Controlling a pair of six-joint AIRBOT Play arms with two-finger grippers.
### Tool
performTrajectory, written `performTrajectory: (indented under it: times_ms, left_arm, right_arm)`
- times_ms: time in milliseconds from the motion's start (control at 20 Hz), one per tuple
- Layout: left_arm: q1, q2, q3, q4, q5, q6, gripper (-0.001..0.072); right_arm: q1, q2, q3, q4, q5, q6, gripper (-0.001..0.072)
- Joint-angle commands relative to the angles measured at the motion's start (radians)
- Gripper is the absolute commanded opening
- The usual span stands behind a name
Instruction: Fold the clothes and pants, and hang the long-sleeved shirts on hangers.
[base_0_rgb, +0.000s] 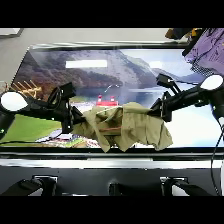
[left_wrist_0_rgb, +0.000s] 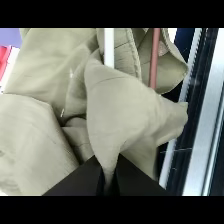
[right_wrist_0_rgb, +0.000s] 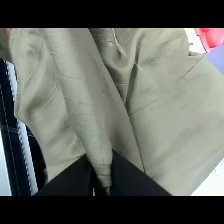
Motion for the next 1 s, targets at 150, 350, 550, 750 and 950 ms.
performTrajectory:
  times_ms: [150, 350, 550, 750, 950]
  left_arm:
    - [0.001, 0.0, 0.0, 0.003, 0.202, -0.293, 0.072]
    - [0.022, 0.005, 0.001, 0.003, 0.423, -0.546, 0.072]
    - [0.102, 0.027, 0.001, 0.003, 0.504, -0.807, 0.072]
    - [0.16, 0.066, 0.001, 0.003, 0.484, -0.893, 0.072]
    - [0.16, 0.09, 0.001, 0.002, 0.477, -0.893, 0.072]
  right_arm:
    - [0.001, 0.134, 0.001, -0.069, -0.003, 0.048, 0.0026]
    - [0.001, 0.261, 0.001, -0.177, -0.058, 0.165, 0.0025]
    - [0.001, 0.391, 0.001, -0.349, -0.199, 0.367, 0.0025]
    - [0.001, 0.559, 0.001, -0.701, -0.391, 0.845, 0.003]
    - [0.002, 0.697, 0.001, -0.887, -0.284, 1.026, 0.0027]
